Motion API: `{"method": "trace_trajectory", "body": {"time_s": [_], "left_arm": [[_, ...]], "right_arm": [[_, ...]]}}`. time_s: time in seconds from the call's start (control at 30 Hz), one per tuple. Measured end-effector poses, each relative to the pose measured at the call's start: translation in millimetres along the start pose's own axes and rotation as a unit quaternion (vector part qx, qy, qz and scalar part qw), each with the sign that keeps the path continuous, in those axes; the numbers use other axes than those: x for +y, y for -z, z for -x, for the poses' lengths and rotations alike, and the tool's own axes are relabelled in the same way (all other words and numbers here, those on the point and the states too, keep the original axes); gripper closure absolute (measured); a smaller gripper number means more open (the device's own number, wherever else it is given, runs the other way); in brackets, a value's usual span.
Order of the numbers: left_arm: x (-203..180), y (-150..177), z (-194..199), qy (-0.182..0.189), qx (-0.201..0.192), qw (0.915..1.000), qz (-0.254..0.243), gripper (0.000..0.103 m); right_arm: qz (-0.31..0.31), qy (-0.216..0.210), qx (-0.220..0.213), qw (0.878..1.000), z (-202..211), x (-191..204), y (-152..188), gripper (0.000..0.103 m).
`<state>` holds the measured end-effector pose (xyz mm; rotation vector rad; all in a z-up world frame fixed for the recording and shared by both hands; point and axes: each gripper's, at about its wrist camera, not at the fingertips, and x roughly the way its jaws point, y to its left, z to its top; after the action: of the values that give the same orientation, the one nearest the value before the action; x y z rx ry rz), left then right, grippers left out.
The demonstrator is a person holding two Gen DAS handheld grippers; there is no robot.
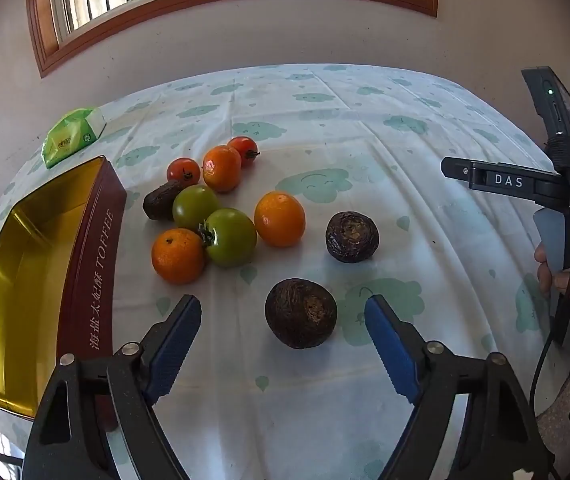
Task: Organize fruits
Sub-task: 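Grasp the dark brown round fruit with the left gripper, then carry the dark brown fruit over the tin and release it inside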
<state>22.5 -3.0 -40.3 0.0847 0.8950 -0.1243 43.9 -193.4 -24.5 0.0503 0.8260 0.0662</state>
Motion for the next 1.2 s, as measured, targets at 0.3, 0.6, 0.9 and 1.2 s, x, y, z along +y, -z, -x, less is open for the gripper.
{"method": "trace_trajectory", "body": {"time_s": [0.3,0.6,0.9,1.2], "left_arm": [[-4.7,1.1,-14.9,0.007,0.014,0.9999,-0.005,0.029],[-5.5,2.5,-17.3,0.019,0.017,0.9997,0.004,0.068],[-5.3,1.1,8.5,0.032,-0.002,0.9995,0.01,0.068],[29.2,-10.1,50.7,0.006,-0.037,0.9989,0.028,0.068]], "right_arm": [[0.001,0.008,0.003,1.0,-0.6,-1.0,-1.2,0.0],[0.003,0.031,-0.003,1.0,1.2,0.4,-1.0,0.0],[0.004,0.041,-0.003,0.999,0.2,0.4,-2.5,0.0],[0.005,0.055,-0.003,0.998,0.0,0.9,-2.0,0.0]]}}
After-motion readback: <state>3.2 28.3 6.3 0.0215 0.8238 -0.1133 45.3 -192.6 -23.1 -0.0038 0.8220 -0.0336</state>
